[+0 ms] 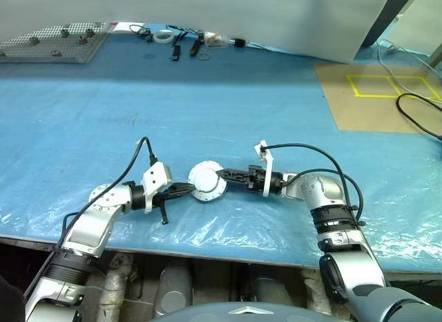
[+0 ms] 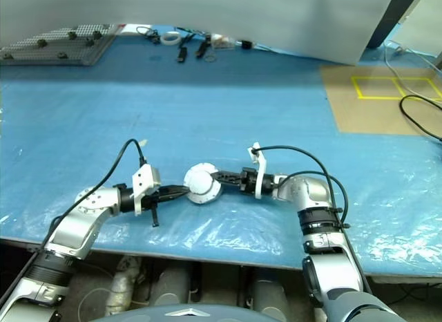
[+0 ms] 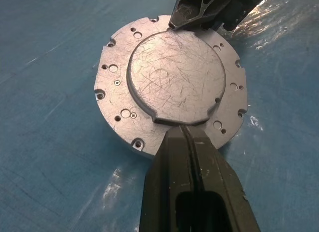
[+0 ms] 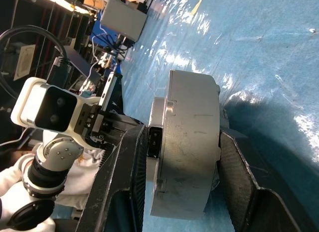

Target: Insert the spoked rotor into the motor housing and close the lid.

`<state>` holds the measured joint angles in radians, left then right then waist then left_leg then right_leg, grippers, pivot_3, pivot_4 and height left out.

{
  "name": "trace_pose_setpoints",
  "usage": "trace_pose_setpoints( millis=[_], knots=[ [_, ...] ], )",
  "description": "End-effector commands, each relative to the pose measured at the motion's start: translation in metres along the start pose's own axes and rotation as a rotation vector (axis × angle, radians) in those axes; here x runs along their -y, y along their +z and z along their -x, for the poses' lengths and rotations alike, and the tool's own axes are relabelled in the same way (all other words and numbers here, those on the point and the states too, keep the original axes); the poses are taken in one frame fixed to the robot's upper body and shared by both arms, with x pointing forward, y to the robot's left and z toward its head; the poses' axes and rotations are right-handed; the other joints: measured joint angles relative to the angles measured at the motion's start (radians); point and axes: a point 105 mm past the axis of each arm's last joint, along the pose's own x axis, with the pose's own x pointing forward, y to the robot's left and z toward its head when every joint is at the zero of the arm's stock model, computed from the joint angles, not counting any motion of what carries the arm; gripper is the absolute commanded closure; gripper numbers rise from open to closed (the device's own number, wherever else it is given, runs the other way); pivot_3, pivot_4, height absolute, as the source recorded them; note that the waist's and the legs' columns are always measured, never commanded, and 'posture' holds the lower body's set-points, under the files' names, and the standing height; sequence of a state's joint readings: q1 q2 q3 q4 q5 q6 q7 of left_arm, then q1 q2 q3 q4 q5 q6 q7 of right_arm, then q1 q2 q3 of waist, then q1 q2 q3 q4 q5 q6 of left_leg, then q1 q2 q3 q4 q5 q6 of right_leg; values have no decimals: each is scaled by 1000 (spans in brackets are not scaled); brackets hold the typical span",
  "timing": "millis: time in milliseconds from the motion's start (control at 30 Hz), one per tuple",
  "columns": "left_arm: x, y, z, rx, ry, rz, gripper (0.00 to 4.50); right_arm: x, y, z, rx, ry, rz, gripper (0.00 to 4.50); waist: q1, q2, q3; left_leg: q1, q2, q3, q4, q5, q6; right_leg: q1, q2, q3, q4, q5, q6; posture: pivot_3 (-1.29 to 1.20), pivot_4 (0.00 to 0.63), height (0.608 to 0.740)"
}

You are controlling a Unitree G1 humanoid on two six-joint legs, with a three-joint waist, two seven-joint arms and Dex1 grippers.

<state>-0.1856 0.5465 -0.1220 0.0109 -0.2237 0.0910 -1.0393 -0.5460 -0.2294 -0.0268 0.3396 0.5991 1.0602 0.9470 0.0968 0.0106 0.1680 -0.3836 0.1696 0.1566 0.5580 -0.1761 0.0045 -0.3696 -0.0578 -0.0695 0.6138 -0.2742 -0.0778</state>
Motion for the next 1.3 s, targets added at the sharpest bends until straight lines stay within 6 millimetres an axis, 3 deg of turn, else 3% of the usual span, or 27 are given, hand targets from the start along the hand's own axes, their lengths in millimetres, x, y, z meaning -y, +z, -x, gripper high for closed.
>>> trace_pose_setpoints(
  millis=[33,433,533,867,1067,1300],
  knots=[
    [3,-6,-3,3,-9,27,4500,-10,-3,-5,3,59,-21,2828,0,0,0,0,0,0,0,0,0,0,0,0,0,0,0,0,150,740],
    [2,-3,-6,25,-6,28,4500,-12,1,-7,25,70,-40,2829,1,0,0,0,0,0,0,0,0,0,0,0,0,0,0,0,150,740],
    [4,-2,-6,22,-11,24,4500,-13,3,-7,41,78,-47,3275,0,0,0,0,0,0,0,0,0,0,0,0,0,0,0,0,150,740],
    [2,4,-5,37,-6,37,4500,-7,6,-7,65,49,-44,3281,-1,0,0,0,0,0,0,0,0,0,0,0,0,0,0,0,150,740],
    [-1,26,4,130,25,84,4500,0,5,-7,60,2,-54,3282,-3,0,0,-1,0,0,0,0,0,-1,0,0,0,0,0,0,150,740],
    [-10,67,41,295,134,206,4500,4,10,-2,99,-22,-88,3282,-7,-1,1,-6,1,0,0,0,0,-7,1,-1,1,0,0,0,150,740]
  ],
)
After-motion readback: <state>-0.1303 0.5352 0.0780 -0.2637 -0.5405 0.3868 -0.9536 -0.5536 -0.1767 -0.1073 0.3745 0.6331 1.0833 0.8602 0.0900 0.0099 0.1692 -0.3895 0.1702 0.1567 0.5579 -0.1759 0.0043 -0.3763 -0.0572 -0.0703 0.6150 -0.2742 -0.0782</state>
